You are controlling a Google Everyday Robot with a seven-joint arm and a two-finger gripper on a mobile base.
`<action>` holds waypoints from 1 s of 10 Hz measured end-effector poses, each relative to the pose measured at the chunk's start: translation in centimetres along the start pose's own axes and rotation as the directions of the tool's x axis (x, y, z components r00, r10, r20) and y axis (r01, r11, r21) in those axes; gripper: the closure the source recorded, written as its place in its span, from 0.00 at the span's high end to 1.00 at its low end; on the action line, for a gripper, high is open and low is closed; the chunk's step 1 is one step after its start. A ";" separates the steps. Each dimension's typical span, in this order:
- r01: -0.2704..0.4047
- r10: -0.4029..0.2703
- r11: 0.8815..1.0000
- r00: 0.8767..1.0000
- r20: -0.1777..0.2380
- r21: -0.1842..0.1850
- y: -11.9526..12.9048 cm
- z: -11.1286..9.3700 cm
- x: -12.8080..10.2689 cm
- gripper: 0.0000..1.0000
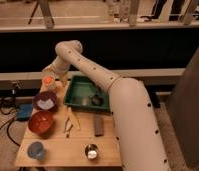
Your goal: Place towel in tray
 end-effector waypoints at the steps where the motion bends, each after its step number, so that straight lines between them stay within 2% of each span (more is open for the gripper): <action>1: 0.008 -0.008 1.000 1.000 0.002 -0.003 -0.1 0.5 -0.3 0.64; 4: 0.027 -0.027 1.000 1.000 0.008 -0.001 0.0 2.3 -1.3 0.33; 5: 0.040 -0.040 0.999 0.999 0.007 -0.008 0.1 3.0 -1.5 0.21; 7: 0.070 -0.070 0.997 0.998 0.006 -0.028 0.1 3.8 -2.1 0.05; 8: 0.088 -0.088 0.995 0.996 0.005 -0.041 0.1 4.3 -2.5 0.00; 10: 0.113 -0.113 0.992 0.994 0.004 -0.061 0.1 4.8 -3.0 0.00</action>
